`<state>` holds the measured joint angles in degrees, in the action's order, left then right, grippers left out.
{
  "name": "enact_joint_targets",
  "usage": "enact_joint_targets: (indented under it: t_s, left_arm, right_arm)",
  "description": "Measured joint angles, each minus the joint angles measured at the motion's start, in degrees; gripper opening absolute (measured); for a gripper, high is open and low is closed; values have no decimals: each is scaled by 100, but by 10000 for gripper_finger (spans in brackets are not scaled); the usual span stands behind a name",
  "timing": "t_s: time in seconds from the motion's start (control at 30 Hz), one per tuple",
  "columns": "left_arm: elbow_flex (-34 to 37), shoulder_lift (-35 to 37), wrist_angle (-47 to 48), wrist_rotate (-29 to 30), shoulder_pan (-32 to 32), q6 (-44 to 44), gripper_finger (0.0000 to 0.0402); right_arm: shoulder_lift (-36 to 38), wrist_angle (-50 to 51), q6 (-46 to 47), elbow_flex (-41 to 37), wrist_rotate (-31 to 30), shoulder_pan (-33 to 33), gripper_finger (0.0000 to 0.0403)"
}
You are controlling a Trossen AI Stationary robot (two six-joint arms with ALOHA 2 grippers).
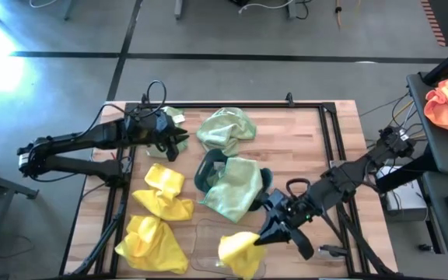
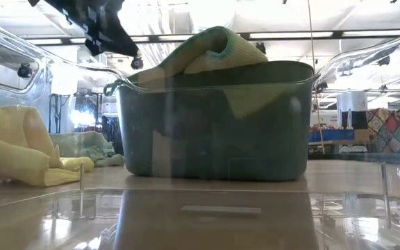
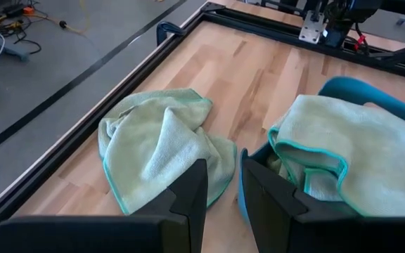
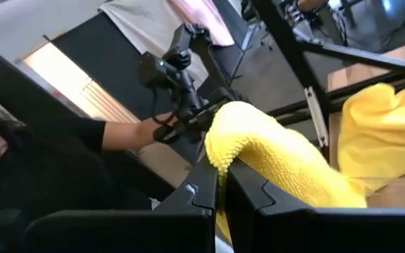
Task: Sort microfiber towel by color & place in baskets
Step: Put the top yellow microfiber cloth into the transparent bin
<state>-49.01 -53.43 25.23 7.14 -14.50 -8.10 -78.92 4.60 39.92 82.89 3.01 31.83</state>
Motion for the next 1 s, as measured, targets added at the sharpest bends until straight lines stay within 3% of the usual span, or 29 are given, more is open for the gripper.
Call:
enact_joint_targets:
  t_s: [0.3, 0.67, 0.87, 1.0]
  left_arm:
    - [-2, -157, -319, -94, 22, -183, 75]
    - [-2, 802, -368, -276, 32, 7, 75]
    - [-2, 1258, -323, -485, 33, 168, 75]
    - [-2, 1492, -324, -486, 33, 393, 75]
  right_arm:
    - [-281, 784, 0, 0, -92, -14, 9]
    - [-371, 1290, -282, 0, -740, -237, 9]
    - [-587, 1268, 171, 0, -736, -449, 9]
    - [-878, 1126, 481, 51, -331, -492, 9]
